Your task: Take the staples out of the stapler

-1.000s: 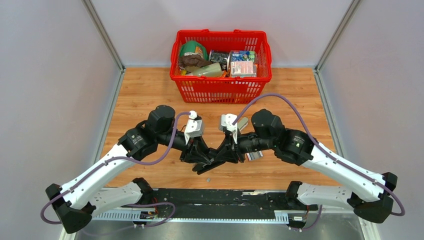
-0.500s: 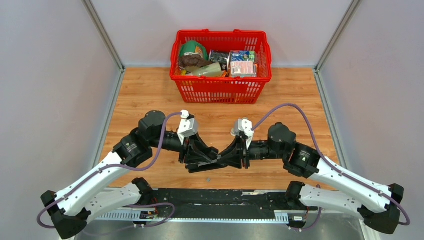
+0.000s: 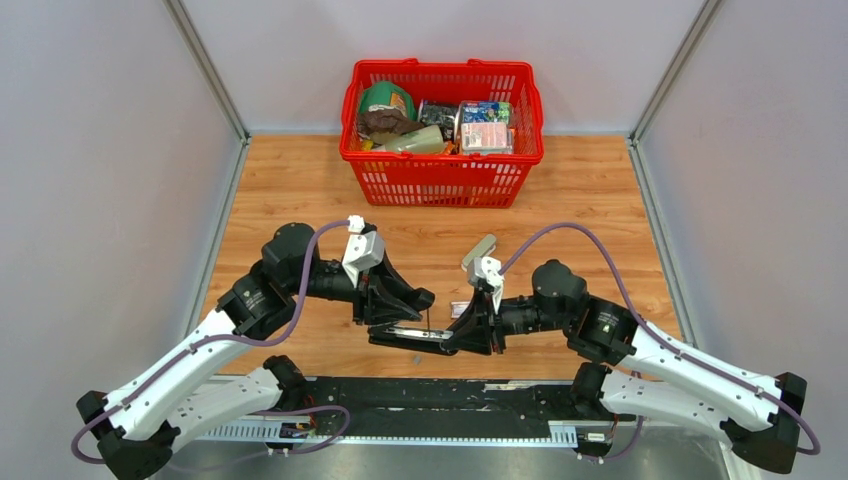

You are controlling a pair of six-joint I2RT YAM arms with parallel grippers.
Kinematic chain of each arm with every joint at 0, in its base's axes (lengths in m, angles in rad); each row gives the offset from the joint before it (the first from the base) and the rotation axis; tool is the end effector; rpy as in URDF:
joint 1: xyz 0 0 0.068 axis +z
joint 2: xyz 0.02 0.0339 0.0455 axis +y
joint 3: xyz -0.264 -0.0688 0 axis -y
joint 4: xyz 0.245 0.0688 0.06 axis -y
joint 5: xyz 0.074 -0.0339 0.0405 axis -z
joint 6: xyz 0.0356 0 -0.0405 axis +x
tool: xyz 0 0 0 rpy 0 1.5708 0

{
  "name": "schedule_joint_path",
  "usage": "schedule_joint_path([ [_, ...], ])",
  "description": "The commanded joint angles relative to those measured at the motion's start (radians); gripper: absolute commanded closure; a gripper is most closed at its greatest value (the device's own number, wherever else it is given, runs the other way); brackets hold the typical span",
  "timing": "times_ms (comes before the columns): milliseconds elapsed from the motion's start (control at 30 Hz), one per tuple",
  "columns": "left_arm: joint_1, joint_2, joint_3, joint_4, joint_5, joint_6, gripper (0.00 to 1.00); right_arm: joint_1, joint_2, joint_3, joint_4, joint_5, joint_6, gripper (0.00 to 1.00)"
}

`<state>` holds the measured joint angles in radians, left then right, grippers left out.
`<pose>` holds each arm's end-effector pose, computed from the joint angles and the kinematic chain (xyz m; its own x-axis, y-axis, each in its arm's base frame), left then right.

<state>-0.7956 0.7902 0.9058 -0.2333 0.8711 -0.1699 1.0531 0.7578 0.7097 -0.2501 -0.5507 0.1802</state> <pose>0.0974 -0.1383 0.3775 -0.2487 0.0982 -0.9636 0.9635 -0.0765 -0.2565 0.0707 0.1618 0.3125 -0.3201 -0.2535 -0.9128 -0.9460 0.0330 0.3226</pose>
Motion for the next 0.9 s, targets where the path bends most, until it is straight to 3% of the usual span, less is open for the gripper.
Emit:
schedule_joint_path([
  [0,0.004,0.004,0.053,0.204,0.019,-0.003,1.00,0.004,0.026,0.053,-0.080,0.038,0.039,0.95],
  [67,0.004,0.012,0.047,0.212,0.014,-0.005,1.00,0.004,0.035,0.074,-0.090,0.057,0.033,0.91],
  [133,0.004,0.018,0.042,0.206,0.011,-0.003,1.00,0.002,0.046,0.094,-0.100,0.070,0.025,0.79],
  [333,0.002,0.020,0.044,0.172,0.000,0.018,1.00,0.002,0.046,0.134,-0.123,0.116,0.005,0.64],
  [867,-0.001,0.032,0.030,0.126,-0.057,0.043,1.00,0.002,0.037,0.310,-0.248,0.222,-0.071,0.43],
])
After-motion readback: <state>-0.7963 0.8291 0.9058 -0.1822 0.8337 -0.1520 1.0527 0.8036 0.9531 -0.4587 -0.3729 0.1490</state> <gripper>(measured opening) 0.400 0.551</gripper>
